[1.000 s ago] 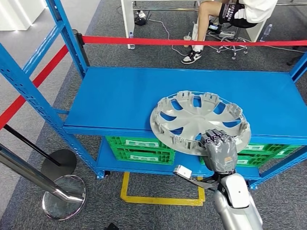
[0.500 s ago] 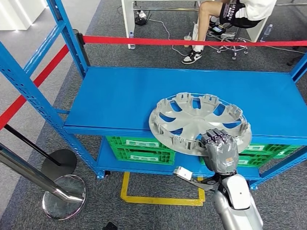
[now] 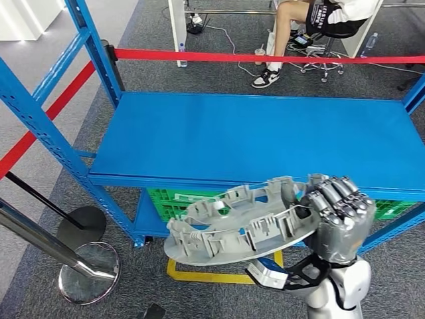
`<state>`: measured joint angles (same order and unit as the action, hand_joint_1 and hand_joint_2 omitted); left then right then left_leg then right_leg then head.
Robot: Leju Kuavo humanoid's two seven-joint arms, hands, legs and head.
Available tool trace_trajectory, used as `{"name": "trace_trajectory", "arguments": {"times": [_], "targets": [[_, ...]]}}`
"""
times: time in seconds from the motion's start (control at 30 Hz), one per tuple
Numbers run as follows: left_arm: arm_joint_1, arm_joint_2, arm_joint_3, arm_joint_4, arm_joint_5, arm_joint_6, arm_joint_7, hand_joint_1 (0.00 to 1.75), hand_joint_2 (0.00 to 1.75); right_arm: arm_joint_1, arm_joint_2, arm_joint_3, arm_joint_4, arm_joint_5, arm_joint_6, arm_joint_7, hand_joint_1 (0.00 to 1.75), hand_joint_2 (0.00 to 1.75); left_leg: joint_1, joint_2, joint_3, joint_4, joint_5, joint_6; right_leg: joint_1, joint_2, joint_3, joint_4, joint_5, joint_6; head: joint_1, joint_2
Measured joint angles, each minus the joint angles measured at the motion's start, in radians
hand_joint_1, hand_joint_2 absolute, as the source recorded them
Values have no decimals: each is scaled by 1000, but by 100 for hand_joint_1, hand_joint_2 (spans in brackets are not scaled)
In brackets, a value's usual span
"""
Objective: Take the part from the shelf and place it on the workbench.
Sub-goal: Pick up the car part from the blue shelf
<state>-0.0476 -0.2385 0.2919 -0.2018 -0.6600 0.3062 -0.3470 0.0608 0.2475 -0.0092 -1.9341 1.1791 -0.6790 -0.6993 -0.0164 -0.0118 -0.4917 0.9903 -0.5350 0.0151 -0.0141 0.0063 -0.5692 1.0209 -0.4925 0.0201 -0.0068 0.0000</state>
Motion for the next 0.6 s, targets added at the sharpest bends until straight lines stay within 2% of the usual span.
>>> {"name": "trace_trajectory", "arguments": {"times": [0.27, 0.6], "targets": [[1, -1, 32, 0, 10, -7, 1, 0, 0, 12, 0, 16, -139, -24, 1, 0, 175, 175, -1, 1, 0, 0, 0, 0, -1, 1, 0, 0, 0, 0, 0, 0], [1, -3, 44, 0, 8, -6, 12, 0, 0, 12, 0, 28, -166, -24, 1, 5, 175, 175, -1, 1, 0, 0, 0, 0, -1, 1, 0, 0, 0, 0, 0, 0]]}}
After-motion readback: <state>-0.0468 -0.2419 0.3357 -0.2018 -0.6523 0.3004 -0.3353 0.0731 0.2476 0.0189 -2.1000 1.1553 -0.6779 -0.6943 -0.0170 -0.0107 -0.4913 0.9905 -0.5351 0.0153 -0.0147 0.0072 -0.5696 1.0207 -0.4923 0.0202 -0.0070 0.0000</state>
